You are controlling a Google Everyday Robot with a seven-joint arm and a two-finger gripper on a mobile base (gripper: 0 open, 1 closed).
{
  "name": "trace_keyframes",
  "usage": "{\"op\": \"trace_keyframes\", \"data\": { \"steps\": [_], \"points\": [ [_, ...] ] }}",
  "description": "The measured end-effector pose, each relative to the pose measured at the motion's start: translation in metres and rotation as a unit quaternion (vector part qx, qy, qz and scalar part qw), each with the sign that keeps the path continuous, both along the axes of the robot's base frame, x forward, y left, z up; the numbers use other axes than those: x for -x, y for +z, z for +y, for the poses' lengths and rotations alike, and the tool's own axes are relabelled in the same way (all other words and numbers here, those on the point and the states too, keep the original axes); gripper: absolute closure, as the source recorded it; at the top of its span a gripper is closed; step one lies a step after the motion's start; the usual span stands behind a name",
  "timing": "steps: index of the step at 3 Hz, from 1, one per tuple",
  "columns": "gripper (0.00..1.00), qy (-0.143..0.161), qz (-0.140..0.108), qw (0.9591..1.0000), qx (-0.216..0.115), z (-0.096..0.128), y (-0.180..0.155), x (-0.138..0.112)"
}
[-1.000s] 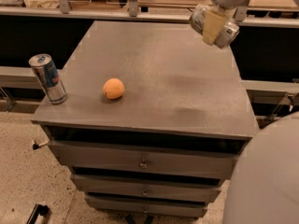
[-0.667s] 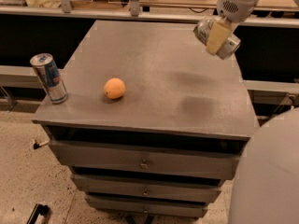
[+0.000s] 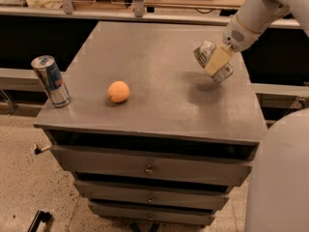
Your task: Knock 7up can over
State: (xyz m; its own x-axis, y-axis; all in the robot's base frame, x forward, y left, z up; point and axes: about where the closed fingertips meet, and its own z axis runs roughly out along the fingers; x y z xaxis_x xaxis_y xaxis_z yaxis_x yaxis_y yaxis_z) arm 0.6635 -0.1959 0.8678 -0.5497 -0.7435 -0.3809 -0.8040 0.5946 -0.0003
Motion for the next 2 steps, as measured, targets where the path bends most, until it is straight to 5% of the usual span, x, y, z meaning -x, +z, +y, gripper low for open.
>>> {"op": "trace_keyframes", "data": {
  "steps": [2],
  "points": [
    [0.20, 0.001, 0.004, 1.0000, -0.001, 0.0031, -0.0054, -0.0013]
  ]
}}
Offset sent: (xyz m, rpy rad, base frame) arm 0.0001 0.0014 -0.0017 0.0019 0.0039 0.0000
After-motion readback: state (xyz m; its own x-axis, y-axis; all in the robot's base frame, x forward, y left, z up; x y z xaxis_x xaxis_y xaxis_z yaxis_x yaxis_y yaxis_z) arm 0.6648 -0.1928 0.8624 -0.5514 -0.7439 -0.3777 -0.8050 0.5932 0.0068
